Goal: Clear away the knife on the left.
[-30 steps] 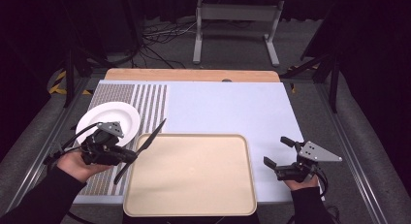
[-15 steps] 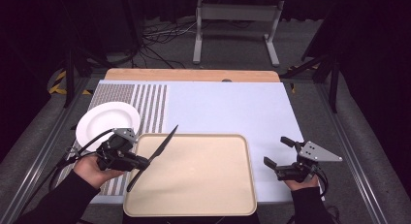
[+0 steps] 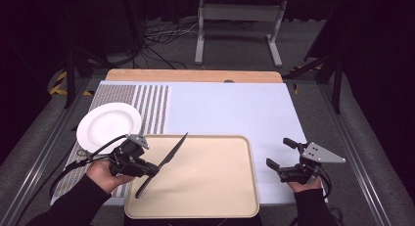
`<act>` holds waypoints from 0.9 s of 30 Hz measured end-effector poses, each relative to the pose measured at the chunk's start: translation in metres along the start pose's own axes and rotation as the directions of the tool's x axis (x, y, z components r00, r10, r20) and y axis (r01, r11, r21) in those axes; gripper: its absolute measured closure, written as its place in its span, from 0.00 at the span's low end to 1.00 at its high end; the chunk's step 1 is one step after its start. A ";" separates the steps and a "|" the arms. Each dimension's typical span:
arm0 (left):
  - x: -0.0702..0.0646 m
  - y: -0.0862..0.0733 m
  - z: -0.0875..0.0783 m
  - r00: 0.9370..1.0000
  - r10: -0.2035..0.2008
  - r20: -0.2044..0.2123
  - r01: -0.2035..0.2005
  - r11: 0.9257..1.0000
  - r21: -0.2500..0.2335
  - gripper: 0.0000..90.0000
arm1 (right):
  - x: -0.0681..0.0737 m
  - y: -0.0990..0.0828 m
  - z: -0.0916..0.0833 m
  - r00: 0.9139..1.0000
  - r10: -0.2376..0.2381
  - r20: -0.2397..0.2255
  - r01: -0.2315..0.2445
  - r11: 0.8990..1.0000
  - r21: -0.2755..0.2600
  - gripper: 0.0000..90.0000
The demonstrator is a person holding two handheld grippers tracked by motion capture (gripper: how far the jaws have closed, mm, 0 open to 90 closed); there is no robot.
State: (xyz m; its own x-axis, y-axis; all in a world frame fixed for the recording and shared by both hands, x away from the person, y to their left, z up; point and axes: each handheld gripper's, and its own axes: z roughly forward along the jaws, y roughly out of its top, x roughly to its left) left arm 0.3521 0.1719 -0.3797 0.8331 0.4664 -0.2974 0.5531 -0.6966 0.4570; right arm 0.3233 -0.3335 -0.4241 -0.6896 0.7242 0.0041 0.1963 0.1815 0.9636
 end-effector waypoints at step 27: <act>0.005 -0.006 0.026 0.997 -0.059 0.045 0.056 0.997 0.055 0.89 | -0.001 0.000 -0.001 1.000 0.005 0.002 -0.005 1.000 -0.004 0.01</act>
State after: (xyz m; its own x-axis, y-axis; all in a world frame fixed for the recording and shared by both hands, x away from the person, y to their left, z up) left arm 0.3530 0.1642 -0.4061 0.7985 0.4818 -0.3609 0.5987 -0.6983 0.3924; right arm 0.3234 -0.3346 -0.4242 -0.6872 0.7264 0.0088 0.1972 0.1750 0.9646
